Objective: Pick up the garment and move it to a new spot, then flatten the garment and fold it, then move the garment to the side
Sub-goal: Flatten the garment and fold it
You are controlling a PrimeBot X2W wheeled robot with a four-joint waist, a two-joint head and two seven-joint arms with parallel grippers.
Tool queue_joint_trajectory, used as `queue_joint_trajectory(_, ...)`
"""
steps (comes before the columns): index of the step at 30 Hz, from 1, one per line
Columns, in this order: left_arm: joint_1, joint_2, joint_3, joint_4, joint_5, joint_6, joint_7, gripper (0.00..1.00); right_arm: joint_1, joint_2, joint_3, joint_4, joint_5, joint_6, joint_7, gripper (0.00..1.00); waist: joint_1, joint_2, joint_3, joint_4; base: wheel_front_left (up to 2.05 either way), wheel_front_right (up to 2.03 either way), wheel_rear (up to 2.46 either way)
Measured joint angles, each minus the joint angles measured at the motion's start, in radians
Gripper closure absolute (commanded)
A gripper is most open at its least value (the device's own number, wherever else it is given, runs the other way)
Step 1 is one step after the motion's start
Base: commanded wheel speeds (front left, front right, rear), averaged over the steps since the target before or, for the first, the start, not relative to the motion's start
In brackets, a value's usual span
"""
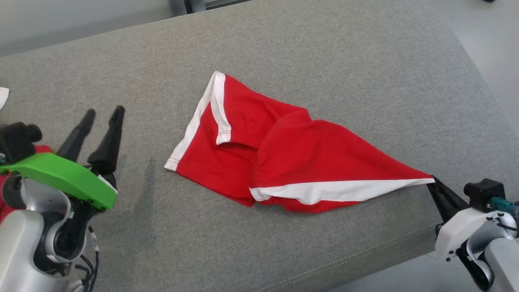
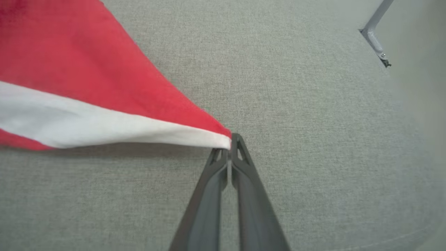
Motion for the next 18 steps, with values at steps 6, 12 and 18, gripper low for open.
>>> queue_joint_trajectory(6, 0.114, -0.024, -0.092, -0.013, -0.076, -0.030, 0.094, 0.00, -0.011, -0.017, 0.016, -0.019, 0.018, 0.000, 0.013, 1.00, 0.0000, 0.0000, 0.008, -0.018, 0.00, 0.00, 0.00)
queue_joint_trajectory(12, 0.177, -0.079, -0.198, -0.049, -0.112, -0.062, 0.154, 0.00, -0.007, -0.026, 0.019, -0.024, 0.044, 0.000, 0.014, 1.00, 0.0000, 0.0000, 0.011, -0.001, 0.00, 0.00, 0.00)
queue_joint_trajectory(18, 0.181, -0.098, -0.236, -0.076, -0.108, -0.083, 0.164, 0.00, 0.006, -0.049, 0.023, -0.035, 0.070, 0.000, 0.022, 1.00, 0.0000, 0.0000, 0.017, 0.045, 0.00, 0.00, 0.00)
